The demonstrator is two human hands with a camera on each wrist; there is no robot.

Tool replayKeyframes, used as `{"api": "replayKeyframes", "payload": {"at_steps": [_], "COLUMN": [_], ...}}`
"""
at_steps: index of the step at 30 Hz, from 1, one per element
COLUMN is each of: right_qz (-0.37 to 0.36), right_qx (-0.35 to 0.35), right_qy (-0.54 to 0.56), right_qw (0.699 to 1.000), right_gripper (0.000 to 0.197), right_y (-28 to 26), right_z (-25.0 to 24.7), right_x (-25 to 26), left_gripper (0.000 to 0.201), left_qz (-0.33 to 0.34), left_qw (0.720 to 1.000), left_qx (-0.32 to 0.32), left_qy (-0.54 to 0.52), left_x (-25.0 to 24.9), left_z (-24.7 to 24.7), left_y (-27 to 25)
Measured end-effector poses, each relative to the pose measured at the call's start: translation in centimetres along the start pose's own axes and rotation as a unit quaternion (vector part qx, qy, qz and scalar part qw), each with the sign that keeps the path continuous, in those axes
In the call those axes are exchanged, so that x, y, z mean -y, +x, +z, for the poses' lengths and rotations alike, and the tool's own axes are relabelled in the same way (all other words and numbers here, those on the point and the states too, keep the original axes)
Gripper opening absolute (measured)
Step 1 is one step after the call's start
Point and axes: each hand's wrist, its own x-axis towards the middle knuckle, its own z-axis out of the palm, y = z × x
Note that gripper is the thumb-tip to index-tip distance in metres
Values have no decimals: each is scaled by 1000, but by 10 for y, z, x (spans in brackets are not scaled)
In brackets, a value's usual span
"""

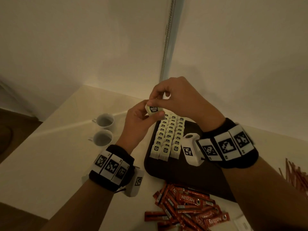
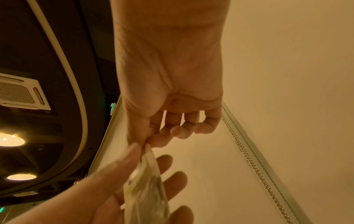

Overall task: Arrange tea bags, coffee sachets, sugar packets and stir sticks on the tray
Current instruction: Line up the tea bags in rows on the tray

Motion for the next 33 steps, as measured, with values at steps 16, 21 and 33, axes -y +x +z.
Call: {"api": "replayKeyframes", "payload": {"at_steps": [16,21,33], "right_qz": [26,28,47], "right_qx": [23,21,12], "right_qy": [-71,-62,-56], "right_qw": [997,997,997], "right_gripper": [12,12,13], "right_y": [2,2,-4], "right_z": [0,-2,-7], "right_x": [3,5,7], "left_gripper": [19,20,19], "left_qz": [-43,-56,-85], "left_qw": [995,992,991], "left_qx": [49,46,71], "left_qy": [-73,-103,-71], "left_x": [1,1,10], "left_z": [5,8,7], "left_y": [-2,-4,-12]}}
